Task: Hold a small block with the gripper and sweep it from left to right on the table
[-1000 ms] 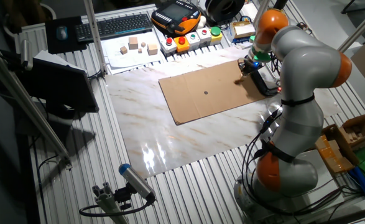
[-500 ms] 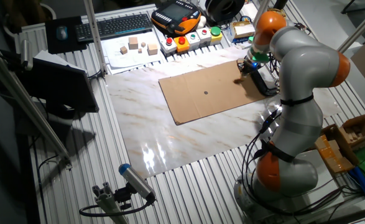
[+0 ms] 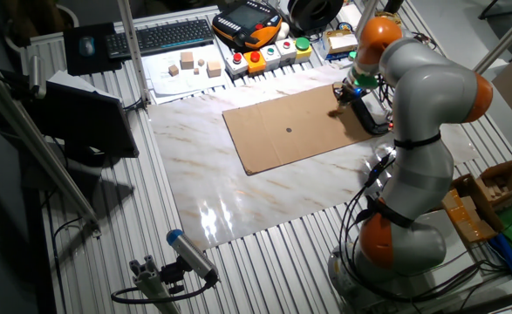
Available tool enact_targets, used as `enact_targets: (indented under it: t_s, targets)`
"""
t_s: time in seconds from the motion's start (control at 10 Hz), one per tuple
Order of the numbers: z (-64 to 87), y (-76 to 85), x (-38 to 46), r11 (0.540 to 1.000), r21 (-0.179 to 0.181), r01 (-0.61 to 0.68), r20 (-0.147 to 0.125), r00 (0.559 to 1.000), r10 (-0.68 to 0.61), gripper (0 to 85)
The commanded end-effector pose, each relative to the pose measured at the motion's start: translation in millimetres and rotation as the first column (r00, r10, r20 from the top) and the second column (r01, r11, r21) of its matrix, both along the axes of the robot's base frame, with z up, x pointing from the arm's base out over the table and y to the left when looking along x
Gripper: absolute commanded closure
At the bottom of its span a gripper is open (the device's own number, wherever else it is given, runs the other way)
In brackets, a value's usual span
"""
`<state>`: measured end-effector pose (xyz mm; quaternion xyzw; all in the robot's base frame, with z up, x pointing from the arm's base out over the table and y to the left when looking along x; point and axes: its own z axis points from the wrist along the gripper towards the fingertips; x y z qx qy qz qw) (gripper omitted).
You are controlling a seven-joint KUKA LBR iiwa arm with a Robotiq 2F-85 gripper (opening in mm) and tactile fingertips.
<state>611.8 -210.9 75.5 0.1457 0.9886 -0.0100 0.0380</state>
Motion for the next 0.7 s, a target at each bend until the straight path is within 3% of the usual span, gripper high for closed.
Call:
enact_targets:
  t_s: [0.0, 0.1, 0.2, 0.6]
  targets:
    - [0.6, -0.1, 0.1, 1.0, -0.007, 0.003, -0.001, 1.0, -0.003, 37.3]
    - [0.9, 0.2, 0.5, 1.0, -0.012, 0.011, 0.005, 1.0, -0.011, 25.3]
    - [-0.6, -0.3, 1.0, 1.0, -0.011, 0.014, 0.01, 1.0, -0.014, 20.7]
    - [-6.8, -4.2, 1.5, 1.0, -0.007, 0.02, -0.002, 1.0, -0.02, 18.0]
